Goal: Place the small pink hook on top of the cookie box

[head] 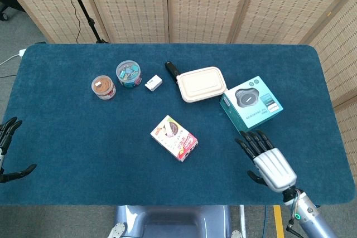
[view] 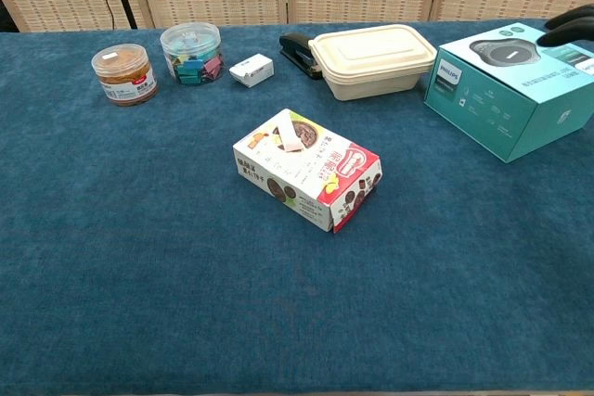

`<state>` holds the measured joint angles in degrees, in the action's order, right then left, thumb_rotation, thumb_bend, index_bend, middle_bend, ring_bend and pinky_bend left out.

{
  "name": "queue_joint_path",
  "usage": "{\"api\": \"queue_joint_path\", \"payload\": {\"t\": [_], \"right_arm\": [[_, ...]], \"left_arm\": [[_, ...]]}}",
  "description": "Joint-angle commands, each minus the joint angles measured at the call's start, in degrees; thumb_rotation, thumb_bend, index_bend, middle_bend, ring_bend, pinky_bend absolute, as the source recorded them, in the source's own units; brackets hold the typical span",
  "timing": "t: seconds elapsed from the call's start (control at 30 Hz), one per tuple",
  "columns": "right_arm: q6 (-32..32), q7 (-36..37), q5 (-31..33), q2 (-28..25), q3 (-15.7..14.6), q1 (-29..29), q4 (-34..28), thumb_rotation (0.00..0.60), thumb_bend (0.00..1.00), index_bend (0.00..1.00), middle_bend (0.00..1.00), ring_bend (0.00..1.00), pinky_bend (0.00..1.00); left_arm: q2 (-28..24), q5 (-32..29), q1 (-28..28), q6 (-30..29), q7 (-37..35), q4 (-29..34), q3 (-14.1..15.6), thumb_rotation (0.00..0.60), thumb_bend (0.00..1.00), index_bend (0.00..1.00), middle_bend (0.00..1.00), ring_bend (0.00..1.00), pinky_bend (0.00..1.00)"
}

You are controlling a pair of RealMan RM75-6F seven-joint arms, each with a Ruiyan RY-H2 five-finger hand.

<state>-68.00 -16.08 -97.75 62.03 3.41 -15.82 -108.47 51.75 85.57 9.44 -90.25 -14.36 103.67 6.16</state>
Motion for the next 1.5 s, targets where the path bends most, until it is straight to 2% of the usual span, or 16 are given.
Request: {"api": "queue_joint_path", "payload": {"t": [0.03,0.17,0.33,0.4,0.47,0.67,0.97,1.17,1.5], "right_arm": [[8.8,-0.8,5.6,1.0,2.4,-6.1,-4.5,0.600,0.47,0.04,0.00,0.00,0.00],[14.7,-4.2,10.1,3.2,5.0,-11.2,-6.7,0.600,0.58,0.06,0.00,0.00,0.00],[19.0,-13.5,17.6,9.0,7.8,-17.1,-7.0,0.600,0.64,0.08,0.00,0.00,0.00],[19.8,-17.0,20.7,11.3,8.7,-19.2,-6.4,0.600,0.72,0.10,0.00,0.00,0.00],[20.0,-21.2,24.1,14.4,9.7,-21.7,-4.9,0.600,0.85,0.14,0.00,0.00,0.00],[19.0,-29.1,33.5,22.5,11.6,-28.0,0.6,0.600,0.97,0.21,0.00,0.00,0.00],[17.8,-33.9,44.0,28.1,12.1,-35.0,7.8,0.600,1.00,0.26,0.00,0.00,0.00],[16.3,-35.6,45.9,30.3,12.0,-38.2,12.1,0.600,1.00,0.27,0.00,0.00,0.00],[15.3,-36.5,47.9,32.2,9.7,-41.1,15.5,0.600,1.00,0.28,0.00,0.00,0.00]], "left_arm": [[-0.7,0.7,-0.8,-0.5,-2.0,-0.9,-0.4,0.600,0.14,0.00,0.00,0.00,0.00],[-1.1,1.0,-1.4,-0.5,-4.7,-1.8,-1.1,0.600,0.14,0.00,0.00,0.00,0.00],[-1.7,1.1,-1.8,0.3,-7.3,-2.6,-1.7,0.600,0.14,0.00,0.00,0.00,0.00],[-1.8,1.1,-2.0,0.2,-7.9,-2.8,-2.0,0.600,0.14,0.00,0.00,0.00,0.00],[-1.8,1.1,-2.3,0.2,-8.3,-3.0,-2.3,0.600,0.14,0.00,0.00,0.00,0.00],[-2.0,1.4,-3.0,0.5,-9.7,-3.5,-2.8,0.600,0.14,0.00,0.00,0.00,0.00],[-2.1,1.9,-3.6,1.2,-10.6,-3.9,-3.5,0.600,0.14,0.00,0.00,0.00,0.00],[-2.2,0.7,-3.5,2.5,-11.3,-4.1,-4.3,0.600,0.14,0.00,0.00,0.00,0.00],[-2.5,-0.2,-3.6,4.2,-11.8,-3.8,-5.2,0.600,0.14,0.00,0.00,0.00,0.00]]}}
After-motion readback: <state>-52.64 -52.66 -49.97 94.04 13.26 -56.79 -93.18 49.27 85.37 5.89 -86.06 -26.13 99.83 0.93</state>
